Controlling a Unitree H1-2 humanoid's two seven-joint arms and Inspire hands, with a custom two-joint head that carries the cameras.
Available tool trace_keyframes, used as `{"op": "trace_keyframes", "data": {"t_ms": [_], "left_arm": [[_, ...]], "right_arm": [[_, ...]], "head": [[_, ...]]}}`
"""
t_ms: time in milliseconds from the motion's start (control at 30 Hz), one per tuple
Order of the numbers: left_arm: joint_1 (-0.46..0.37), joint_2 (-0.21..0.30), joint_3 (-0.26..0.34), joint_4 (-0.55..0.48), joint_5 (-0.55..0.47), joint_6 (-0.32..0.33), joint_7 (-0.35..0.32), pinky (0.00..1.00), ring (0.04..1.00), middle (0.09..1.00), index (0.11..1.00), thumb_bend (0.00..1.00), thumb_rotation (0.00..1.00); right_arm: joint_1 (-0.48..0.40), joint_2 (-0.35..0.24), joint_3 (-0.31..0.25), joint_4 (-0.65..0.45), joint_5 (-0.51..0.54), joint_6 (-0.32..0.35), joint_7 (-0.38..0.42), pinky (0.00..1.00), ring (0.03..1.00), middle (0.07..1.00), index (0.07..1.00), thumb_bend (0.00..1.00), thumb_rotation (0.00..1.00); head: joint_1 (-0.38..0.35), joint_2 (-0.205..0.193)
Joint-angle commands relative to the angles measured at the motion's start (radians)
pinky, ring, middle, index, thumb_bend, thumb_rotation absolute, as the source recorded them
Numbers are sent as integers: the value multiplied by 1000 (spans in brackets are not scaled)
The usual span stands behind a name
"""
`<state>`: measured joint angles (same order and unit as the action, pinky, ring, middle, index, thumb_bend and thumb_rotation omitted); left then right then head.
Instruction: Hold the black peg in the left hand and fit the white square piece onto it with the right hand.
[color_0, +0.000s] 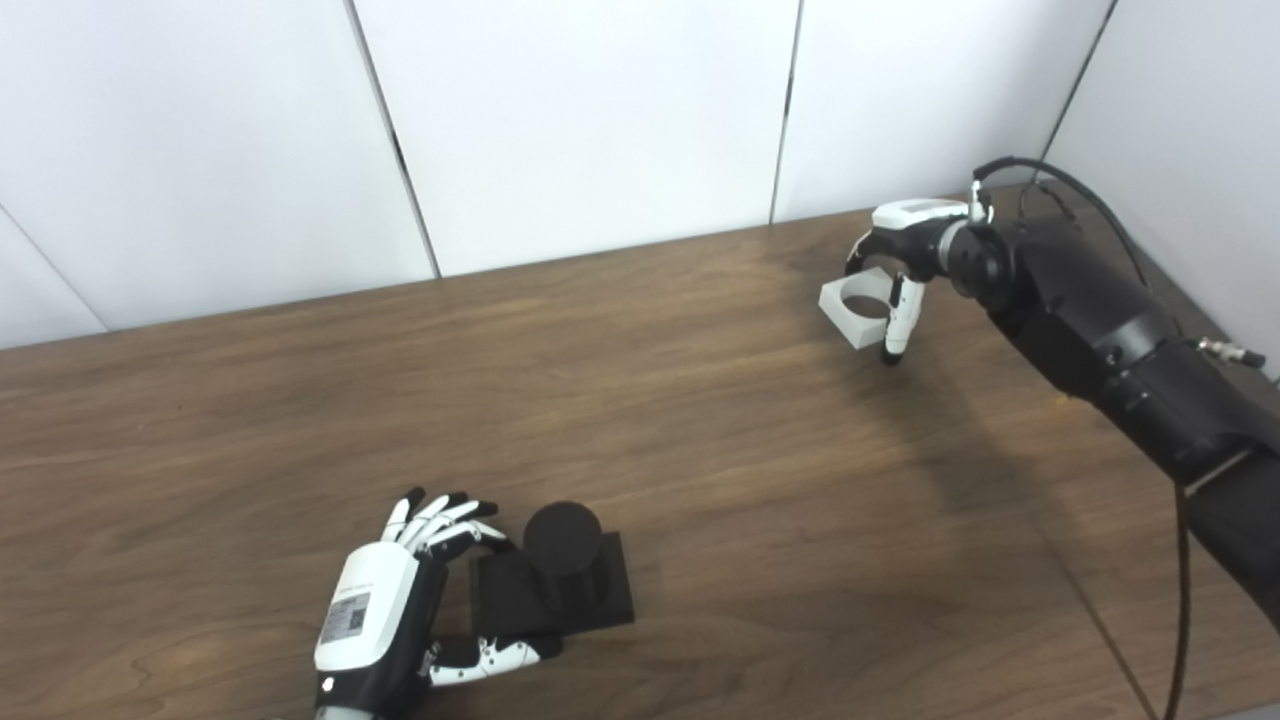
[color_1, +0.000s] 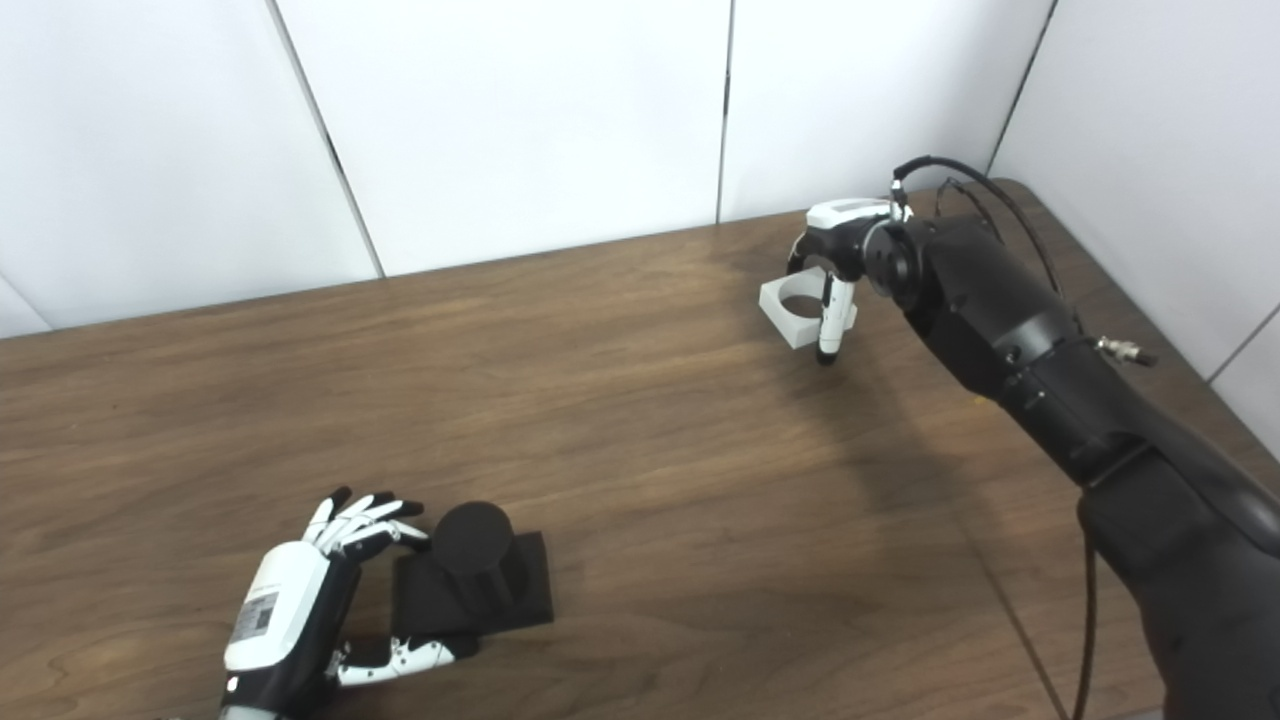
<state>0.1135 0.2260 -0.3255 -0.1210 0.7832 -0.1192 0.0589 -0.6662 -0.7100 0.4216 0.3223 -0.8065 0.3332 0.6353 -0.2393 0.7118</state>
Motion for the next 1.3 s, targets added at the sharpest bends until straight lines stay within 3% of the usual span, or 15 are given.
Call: {"op": "trace_keyframes", "data": {"t_ms": [0, 400, 833, 967, 1000, 1067, 1267], "left_arm": [[49, -4, -16, 80, 17, 28, -2, 1000, 888, 810, 485, 523, 52], [51, -1, -13, 70, 10, 28, -12, 1000, 889, 812, 485, 523, 52], [54, 8, -3, 46, -12, 40, -54, 1000, 900, 820, 484, 523, 53], [51, 10, 0, 44, -17, 39, -57, 1000, 900, 820, 484, 523, 52], [50, 10, 0, 44, -17, 39, -57, 1000, 901, 820, 484, 523, 52], [49, 9, 1, 44, -16, 40, -56, 1000, 901, 819, 484, 523, 52], [43, 5, 2, 51, -17, 36, -49, 1000, 900, 818, 483, 523, 52]], "right_arm": [[-45, -19, -21, -12, 0, -23, -28, 966, 1000, 942, 790, 949, 152], [-40, -18, -32, -10, -1, -40, -59, 942, 973, 884, 654, 867, 107], [7, -23, -74, -8, 34, -113, -154, 834, 922, 847, 676, 838, 85], [21, -18, -99, 5, 61, -150, -206, 806, 886, 813, 620, 847, 63], [25, -18, -103, 10, 63, -162, -223, 806, 879, 800, 557, 689, 97], [33, -18, -108, 14, 60, -182, -258, 791, 857, 761, 502, 557, 122], [38, -26, -102, 22, 45, -228, -310, 754, 814, 718, 485, 524, 129]], "head": [[1, 1], [-2, 10], [0, 20], [0, 20], [1, 19], [2, 18], [1, 14]]}}
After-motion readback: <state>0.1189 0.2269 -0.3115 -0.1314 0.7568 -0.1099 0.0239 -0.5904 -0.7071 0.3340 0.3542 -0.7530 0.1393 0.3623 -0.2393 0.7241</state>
